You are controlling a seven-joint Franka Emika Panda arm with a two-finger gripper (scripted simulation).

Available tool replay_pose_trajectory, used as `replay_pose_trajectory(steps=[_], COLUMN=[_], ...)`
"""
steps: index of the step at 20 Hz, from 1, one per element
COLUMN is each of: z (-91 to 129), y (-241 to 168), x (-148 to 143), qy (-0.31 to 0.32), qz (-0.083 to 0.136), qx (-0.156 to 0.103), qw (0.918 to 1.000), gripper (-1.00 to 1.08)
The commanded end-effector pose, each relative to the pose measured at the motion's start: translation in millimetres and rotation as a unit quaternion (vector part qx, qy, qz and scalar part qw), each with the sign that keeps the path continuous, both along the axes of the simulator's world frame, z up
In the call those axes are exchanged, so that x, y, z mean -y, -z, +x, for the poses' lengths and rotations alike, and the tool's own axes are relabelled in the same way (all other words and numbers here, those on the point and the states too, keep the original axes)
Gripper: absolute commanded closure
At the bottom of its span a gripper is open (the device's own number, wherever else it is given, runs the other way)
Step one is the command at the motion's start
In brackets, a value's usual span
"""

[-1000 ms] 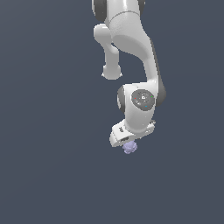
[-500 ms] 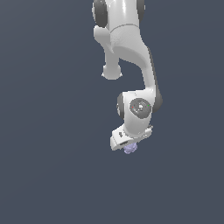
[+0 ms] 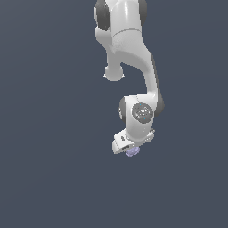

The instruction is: Pick up the object and move it to a goal position.

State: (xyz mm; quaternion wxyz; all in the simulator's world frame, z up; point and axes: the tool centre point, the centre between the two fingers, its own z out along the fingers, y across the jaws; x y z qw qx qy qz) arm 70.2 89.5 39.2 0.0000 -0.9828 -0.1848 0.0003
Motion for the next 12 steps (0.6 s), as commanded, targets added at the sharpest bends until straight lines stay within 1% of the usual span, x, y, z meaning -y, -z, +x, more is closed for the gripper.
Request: replay_pose_trajectory(steps=[1, 12], z=[0.2, -1.0], y=[-0.2, -6.9], x=[-0.1, 0.1], qy=[0.000, 0.000], qz=[0.000, 0.000], qx=[0.000, 0.000], qw=[1.0000, 1.0000], gripper=[1.08, 1.08])
